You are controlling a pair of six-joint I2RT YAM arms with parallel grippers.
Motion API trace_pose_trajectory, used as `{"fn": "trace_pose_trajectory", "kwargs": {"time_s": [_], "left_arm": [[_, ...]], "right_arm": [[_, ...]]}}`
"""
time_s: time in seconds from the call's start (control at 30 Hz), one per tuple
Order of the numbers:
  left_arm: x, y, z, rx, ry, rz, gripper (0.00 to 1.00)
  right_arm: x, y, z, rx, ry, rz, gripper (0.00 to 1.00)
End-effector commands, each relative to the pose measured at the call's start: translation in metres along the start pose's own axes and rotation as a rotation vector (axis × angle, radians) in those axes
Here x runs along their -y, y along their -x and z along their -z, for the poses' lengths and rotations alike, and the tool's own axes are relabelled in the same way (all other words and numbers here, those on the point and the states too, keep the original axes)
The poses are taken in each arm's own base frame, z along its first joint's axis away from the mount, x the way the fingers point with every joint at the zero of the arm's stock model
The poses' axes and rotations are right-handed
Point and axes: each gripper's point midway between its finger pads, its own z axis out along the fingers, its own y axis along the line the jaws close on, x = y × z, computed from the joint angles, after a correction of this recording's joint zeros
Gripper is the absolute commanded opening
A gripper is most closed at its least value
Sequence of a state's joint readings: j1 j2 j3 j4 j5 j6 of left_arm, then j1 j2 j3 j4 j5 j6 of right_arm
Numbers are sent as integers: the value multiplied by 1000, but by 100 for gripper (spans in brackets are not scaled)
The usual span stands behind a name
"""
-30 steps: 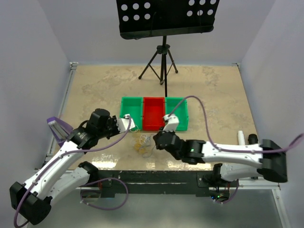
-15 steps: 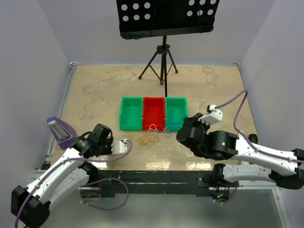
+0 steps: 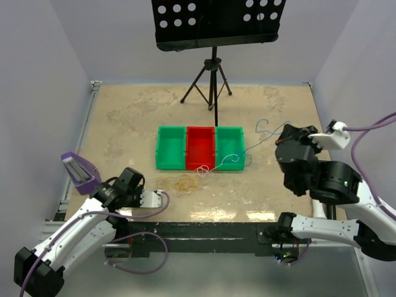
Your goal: Untangle the cables
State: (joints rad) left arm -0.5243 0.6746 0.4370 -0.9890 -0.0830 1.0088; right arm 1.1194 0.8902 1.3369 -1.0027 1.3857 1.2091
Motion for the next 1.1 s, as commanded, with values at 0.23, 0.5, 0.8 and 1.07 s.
{"fn": "trace_pose_trajectory", "kwargs": {"time_s": [0.23,0.5,0.8,1.07], "left_arm": [[7,-23,-11,-114,-7,-50,0],[19,-45,-25,-221,-33,-100,0],[26,-53,-33,-256,-54,-125,0],[0,-34,-28,-205,-2,-82,0]], "right_arm": [[51,159,21,262,-275,-122,0],[64,187,26,292,-267,-88,0],[85,244,38,305,-258,-172,0],[54,203,29,190,-188,-116,0]]}}
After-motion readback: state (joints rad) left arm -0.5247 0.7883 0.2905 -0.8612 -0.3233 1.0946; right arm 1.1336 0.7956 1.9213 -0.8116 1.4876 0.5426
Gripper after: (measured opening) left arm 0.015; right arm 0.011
